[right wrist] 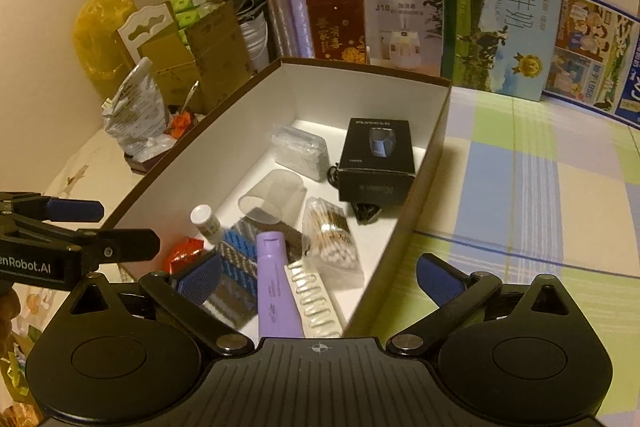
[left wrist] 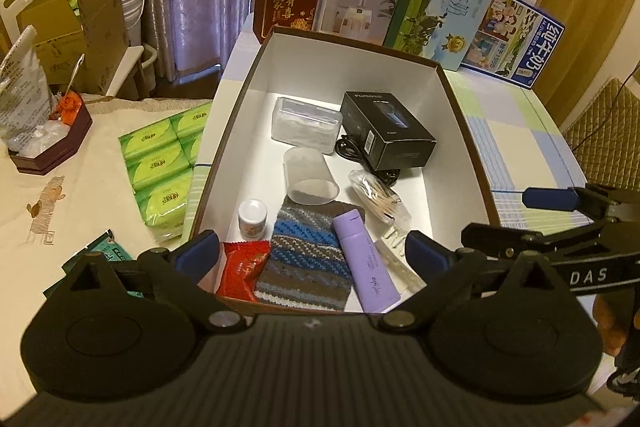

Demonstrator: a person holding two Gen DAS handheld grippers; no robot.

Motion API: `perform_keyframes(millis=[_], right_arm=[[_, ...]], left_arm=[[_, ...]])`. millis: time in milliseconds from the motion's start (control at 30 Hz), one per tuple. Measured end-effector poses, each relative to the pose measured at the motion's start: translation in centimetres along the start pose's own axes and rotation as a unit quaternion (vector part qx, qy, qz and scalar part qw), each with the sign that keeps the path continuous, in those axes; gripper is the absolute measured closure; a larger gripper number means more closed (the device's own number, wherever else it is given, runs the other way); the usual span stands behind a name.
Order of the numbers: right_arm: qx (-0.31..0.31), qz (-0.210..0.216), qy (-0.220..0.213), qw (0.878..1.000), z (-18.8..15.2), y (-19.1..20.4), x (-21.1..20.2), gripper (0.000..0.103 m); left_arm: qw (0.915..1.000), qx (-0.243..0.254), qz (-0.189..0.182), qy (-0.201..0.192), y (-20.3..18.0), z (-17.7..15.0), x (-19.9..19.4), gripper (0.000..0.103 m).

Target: Organize objects

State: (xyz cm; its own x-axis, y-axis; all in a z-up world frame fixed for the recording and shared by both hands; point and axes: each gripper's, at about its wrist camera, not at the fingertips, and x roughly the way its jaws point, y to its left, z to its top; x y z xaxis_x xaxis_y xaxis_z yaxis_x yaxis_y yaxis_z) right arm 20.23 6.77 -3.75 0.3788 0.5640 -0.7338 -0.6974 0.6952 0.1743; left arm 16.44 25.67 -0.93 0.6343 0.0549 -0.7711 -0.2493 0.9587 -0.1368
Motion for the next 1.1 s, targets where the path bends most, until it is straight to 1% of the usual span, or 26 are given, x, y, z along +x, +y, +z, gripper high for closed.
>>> perform_keyframes(millis=[200, 400, 667, 800, 967, 1100], right_arm=[[0.015, -0.002, -0.002, 1.000, -1.5, -1.3, -2.2, 0.002], [0.031, -0.009, -0.008, 0.999, -3.5, -3.4, -5.6, 0.002], [0.057, -0.035, -0.016, 0.998, -6.7, -7.4, -10.3, 0.002], [0.073, -0.049, -0.019, 0.996, -8.1, -9.4, -12.5, 0.002], [0.087, -0.062, -0.026, 0.994, -9.9, -11.7, -15.3, 0.002], [0.092, -0.068, -0.029, 0.993, -11.0, -13.0, -17.2, 0.002]], left_arm=[[1.0000, 0.003, 0.006, -0.005, -2.0, -0.6, -0.9, 0.005], [0.9999, 0.011, 0.004, -0.010, -5.1, -1.6, -1.8, 0.001], [0.9992, 0.035, -0.007, -0.015, -10.4, -3.3, -2.9, 0.001], [0.9985, 0.046, -0.025, -0.015, -13.3, -4.2, -3.4, 0.001], [0.9974, 0.060, -0.037, -0.014, -16.4, -5.4, -3.9, 0.001], [0.9971, 0.063, -0.042, -0.010, -18.4, -6.5, -4.3, 0.001]])
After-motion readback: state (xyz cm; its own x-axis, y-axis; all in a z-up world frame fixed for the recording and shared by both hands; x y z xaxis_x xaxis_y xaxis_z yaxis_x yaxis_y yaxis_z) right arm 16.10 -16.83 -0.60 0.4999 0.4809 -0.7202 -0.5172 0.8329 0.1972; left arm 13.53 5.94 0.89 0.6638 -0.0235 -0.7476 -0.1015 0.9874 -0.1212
